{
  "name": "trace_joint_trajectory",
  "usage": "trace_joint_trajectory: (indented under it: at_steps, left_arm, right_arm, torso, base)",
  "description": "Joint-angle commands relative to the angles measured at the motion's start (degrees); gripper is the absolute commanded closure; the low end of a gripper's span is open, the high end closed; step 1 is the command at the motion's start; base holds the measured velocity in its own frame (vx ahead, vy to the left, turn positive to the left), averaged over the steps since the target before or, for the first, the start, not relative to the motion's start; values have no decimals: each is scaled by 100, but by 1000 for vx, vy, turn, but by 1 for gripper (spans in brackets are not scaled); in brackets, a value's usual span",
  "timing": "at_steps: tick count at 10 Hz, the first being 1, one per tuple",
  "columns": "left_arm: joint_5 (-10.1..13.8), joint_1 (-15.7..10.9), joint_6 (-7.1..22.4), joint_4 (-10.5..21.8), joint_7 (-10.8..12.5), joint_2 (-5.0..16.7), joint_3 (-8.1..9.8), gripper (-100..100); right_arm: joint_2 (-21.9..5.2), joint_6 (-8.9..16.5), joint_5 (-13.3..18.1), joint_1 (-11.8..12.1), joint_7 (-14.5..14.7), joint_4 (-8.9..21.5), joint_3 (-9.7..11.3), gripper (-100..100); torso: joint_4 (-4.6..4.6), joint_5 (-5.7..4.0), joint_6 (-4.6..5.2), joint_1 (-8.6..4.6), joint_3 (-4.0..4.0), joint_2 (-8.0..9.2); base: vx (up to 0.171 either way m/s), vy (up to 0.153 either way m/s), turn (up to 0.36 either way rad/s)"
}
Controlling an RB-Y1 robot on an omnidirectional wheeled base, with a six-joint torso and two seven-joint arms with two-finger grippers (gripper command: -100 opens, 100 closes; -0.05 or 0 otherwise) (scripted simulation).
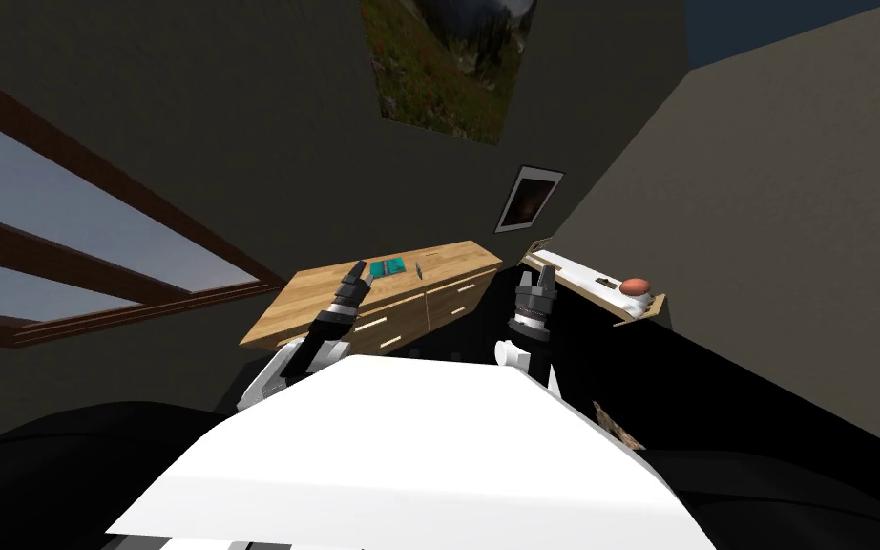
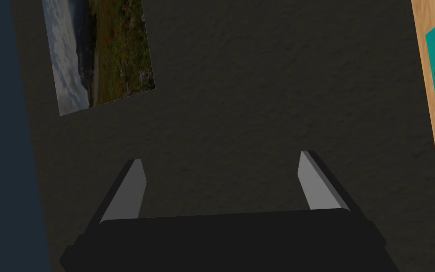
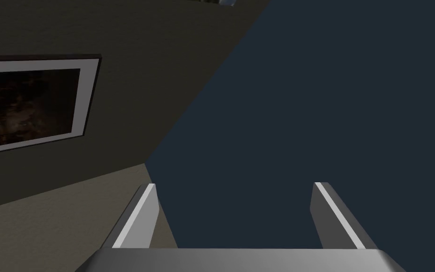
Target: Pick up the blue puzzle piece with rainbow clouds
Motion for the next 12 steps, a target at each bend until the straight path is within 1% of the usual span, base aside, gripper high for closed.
trace_joint_trajectory:
  at_steps: [1,2,4,5,6,7,8,10,11,12]
  left_arm:
    - [38,75,286,-51,86,198,36,-100]
    - [38,75,321,-51,86,198,36,-100]
    - [99,178,681,-122,208,495,101,-100]
    - [99,178,735,-122,208,495,101,-100]
    - [131,229,946,-153,270,656,134,-100]
    - [162,279,1093,-179,333,824,167,-100]
    - [162,279,1160,-179,333,824,167,-100]
    - [228,377,1519,-217,458,1181,234,-100]
    - [228,377,1595,-217,458,1181,234,-100]
    - [261,425,1817,-229,522,1370,268,-100]
  right_arm:
    - [0,0,0,0,0,0,0,0]
    - [0,0,0,0,0,0,0,0]
    - [0,0,0,0,0,0,0,0]
    - [0,0,0,0,0,0,0,0]
    - [0,0,0,1,0,0,0,0]
    - [0,0,0,0,0,0,0,0]
    - [0,0,0,0,0,0,0,0]
    - [0,0,0,0,0,0,0,0]
    - [0,0,0,0,0,0,0,0]
    - [0,0,0,1,0,0,0,0]
  torso:
    - [0,0,0,0,0,0]
    - [0,-1,0,-4,0,0]
    - [0,-1,-1,-2,1,2]
    - [0,-1,-1,-4,-1,-2]
    - [-1,0,-2,-1,-1,-2]
    - [0,0,-1,-1,0,0]
    - [0,-1,-1,-3,0,0]
    - [0,-1,-1,-3,-1,-1]
    - [-1,-1,-1,-5,-2,-2]
    - [0,-1,-3,-3,0,0]
  base:
    - [29,-37,-180]
    - [23,-24,-50]
    - [32,-31,-146]
    - [34,-22,-77]
    - [26,-27,-137]
    - [29,-32,-171]
    - [28,-23,-57]
    - [36,-33,-150]
    - [30,-28,-86]
    - [32,-27,-142]
